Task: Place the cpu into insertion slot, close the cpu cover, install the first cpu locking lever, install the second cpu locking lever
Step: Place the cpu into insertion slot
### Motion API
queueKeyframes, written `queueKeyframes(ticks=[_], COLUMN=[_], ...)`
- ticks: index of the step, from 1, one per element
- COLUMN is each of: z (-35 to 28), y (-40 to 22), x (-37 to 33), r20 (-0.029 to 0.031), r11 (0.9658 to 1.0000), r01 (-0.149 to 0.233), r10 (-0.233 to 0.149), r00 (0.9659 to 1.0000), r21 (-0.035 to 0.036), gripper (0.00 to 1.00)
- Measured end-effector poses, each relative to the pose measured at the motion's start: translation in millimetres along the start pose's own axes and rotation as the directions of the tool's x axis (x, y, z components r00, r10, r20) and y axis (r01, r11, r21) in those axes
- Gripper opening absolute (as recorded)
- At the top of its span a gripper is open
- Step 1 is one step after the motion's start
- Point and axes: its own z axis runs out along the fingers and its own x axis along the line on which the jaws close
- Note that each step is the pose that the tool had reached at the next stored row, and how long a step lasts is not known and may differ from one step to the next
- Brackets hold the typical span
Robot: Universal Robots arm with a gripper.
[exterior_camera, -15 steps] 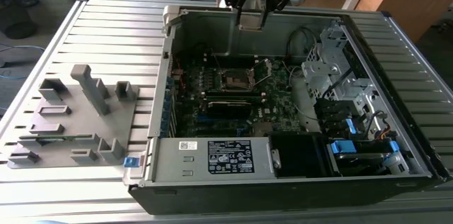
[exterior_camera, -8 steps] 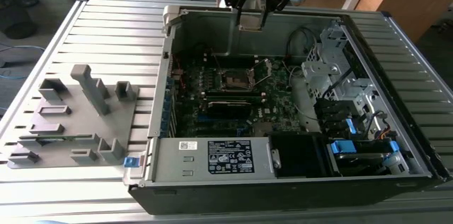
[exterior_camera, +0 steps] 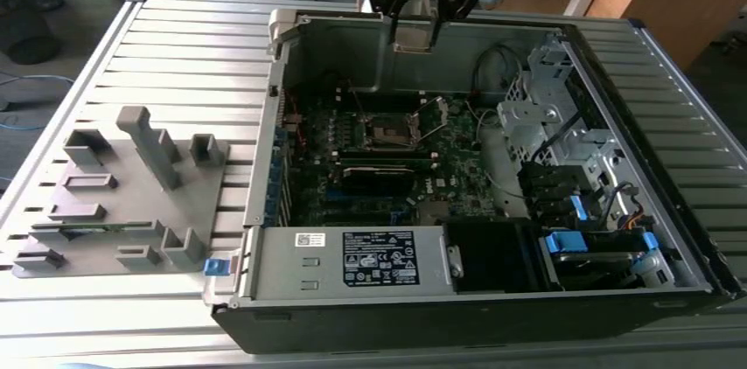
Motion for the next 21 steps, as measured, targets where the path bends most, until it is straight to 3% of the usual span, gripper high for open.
queueKeyframes(ticks=[4, 10, 15, 21], z=[5.3, 5.6, 10.4, 12.1], y=[-0.4, -0.5, -0.9, -1.1], x=[0.0, 0.0, 1.3, 1.8], r20=[-0.0001, 0.0000, 0.0081, 0.0093], r11=[1.0000, 1.0000, 1.0000, 1.0000], r01=[0.000, 0.000, 0.003, 0.003], r10=[0.000, 0.000, -0.003, -0.003], r00=[1.0000, 1.0000, 1.0000, 1.0000], r21=[0.0000, 0.0000, -0.0002, -0.0004], gripper=[0.54, 0.54, 0.54, 0.54])
